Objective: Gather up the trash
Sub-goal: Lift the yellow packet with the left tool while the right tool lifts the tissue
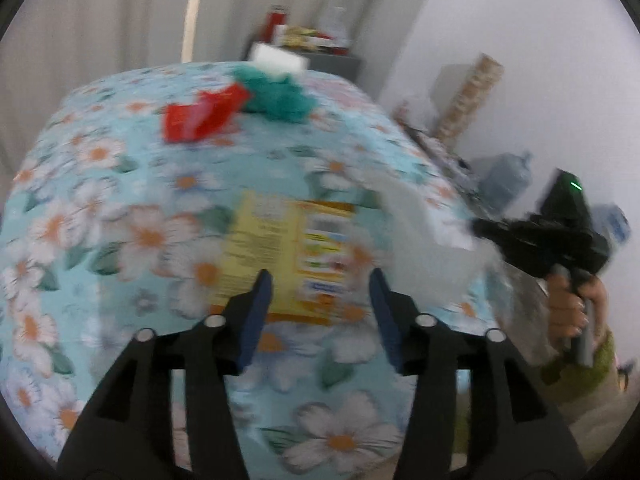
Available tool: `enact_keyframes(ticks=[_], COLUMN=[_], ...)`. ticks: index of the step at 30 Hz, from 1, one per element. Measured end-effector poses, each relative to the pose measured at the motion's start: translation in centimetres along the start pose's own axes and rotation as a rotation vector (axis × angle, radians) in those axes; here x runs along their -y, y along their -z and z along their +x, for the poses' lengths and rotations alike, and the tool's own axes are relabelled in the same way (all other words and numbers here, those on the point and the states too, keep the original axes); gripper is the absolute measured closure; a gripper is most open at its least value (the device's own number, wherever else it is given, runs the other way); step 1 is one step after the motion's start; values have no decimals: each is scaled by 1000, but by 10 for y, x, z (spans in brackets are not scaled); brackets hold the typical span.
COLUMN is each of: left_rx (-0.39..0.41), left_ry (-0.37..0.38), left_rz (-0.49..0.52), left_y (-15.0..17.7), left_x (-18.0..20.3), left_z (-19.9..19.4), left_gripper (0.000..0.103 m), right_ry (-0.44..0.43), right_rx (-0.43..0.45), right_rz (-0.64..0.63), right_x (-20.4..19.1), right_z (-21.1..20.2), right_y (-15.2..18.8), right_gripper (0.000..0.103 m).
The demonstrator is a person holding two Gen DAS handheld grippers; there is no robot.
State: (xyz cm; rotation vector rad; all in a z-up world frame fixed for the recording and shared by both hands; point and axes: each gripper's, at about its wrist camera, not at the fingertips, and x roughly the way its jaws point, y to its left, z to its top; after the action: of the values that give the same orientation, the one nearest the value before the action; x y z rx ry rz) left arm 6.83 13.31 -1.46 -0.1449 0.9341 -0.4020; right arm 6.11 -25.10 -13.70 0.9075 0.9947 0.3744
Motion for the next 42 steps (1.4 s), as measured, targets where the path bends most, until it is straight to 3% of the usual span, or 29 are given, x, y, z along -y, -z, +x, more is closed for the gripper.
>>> enact_keyframes(ticks=[3,7,16,18,24,26,27,30,35,42], left_rx=[-22,-34,-27,-38,-41,-30,-28,-7,58,162], left_ry=[-33,-18,211,189,-53,-84,-96,-111,-154,-146], left_rz=[-99,-197,-246,-227,-2,26,32,55,112,110], left_y=[-1,2,1,1,4,4,4,3,-2,-20], left_x=[-23,-50,-59,-56,-26,-24,-23,-22,-10,0], left_z=[5,14,31,34,37,34,33,27,13,-15], left_gripper=[44,42,43,51,74,82,90,95,99,103], right_ry=[2,10,20,21,17,14,11,8,-14,-40], right_rx=[1,-3,-13,-15,-16,-15,-12,1,32,96], right_rz=[-5,-8,-16,-16,-17,-22,-27,-45,-80,-132], right_x=[-2,-3,-6,-6,-7,-9,-11,-17,-29,-48], right_z=[-1,1,5,7,9,8,7,3,-10,-38], right_y=[1,1,1,1,1,1,1,1,1,-1], right_gripper=[100,100,100,100,100,100,100,100,100,100])
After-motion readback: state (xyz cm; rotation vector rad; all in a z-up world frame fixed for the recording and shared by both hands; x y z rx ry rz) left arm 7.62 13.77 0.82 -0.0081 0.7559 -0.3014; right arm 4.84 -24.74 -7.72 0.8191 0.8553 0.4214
